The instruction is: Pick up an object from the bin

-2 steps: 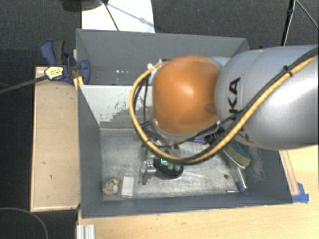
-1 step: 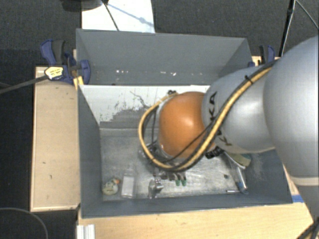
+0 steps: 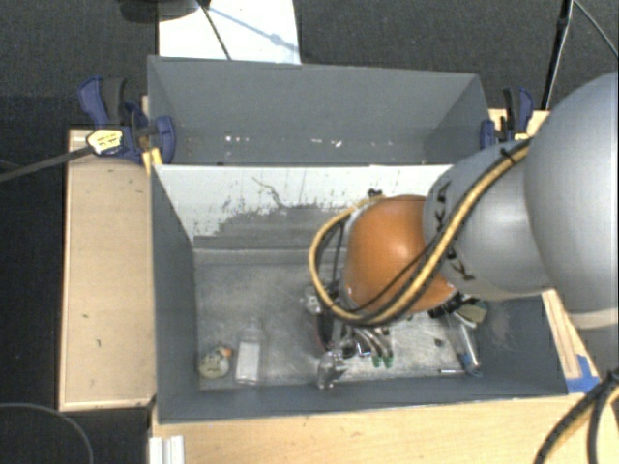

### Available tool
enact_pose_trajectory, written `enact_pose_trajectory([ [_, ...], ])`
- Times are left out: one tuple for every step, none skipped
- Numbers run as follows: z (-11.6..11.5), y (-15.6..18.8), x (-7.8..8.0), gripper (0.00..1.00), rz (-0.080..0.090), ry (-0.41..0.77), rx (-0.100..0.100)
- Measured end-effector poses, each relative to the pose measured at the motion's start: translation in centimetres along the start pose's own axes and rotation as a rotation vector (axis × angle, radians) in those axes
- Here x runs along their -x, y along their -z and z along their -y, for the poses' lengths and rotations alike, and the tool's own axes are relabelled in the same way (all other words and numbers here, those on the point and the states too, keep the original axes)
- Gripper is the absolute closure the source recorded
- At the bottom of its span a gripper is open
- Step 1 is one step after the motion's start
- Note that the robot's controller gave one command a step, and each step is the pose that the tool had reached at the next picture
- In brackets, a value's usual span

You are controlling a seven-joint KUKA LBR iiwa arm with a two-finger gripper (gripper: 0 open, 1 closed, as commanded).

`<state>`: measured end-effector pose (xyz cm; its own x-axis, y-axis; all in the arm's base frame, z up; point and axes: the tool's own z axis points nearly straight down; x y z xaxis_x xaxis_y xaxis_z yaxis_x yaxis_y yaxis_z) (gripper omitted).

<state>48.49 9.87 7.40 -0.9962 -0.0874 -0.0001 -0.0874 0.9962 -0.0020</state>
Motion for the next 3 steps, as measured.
enact_pose_trajectory([
  [6.6, 0.9, 2.2, 0.00, 0.005, 0.184, 0.000],
  [6.3, 0.8, 2.2, 1.00, 0.002, 0.180, 0.003],
  [4.7, 11.2, -0.2, 1.00, 0.008, 0.149, 0.002],
])
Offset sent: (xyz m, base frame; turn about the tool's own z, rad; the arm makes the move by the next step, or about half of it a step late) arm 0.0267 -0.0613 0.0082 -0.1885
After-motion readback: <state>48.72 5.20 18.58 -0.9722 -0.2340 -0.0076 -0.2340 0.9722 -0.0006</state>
